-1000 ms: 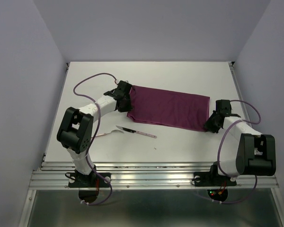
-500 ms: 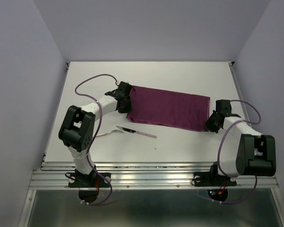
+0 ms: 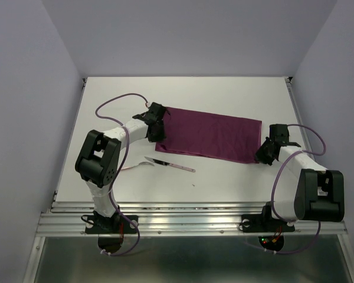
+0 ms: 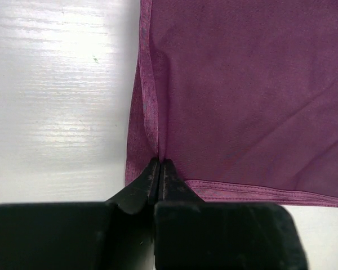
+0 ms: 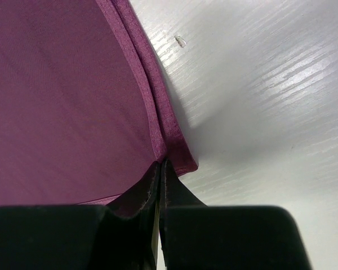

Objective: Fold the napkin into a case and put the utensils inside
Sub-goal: Smooth out the rectangle-folded napkin at the center of the board.

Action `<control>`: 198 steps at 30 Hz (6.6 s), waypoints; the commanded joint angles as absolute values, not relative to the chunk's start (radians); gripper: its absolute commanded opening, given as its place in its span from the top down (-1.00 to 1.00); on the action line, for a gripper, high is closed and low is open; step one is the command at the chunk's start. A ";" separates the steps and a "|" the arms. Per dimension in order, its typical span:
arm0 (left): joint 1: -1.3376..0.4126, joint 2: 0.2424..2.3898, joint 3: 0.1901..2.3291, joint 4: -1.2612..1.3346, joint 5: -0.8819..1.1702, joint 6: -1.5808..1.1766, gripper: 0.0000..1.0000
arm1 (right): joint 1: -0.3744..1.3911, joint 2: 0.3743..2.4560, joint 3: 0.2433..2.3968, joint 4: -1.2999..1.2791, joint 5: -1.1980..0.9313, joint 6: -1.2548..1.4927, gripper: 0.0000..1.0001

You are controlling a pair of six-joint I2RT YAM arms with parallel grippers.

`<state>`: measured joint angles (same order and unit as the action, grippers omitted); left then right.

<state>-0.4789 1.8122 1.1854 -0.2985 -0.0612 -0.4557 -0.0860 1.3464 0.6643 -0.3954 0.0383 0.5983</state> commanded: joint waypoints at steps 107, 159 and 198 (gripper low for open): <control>-0.491 2.149 1.859 -0.368 0.161 -0.396 0.46 | 0.004 1.701 1.216 -0.253 -0.069 0.623 0.95; -0.362 2.279 1.815 -0.327 0.228 -0.331 0.35 | -0.178 1.982 1.344 -0.272 -0.043 0.598 0.92; -0.284 2.039 1.721 -0.328 0.140 -0.368 -0.28 | -0.158 1.781 1.364 -0.301 -0.115 0.548 0.26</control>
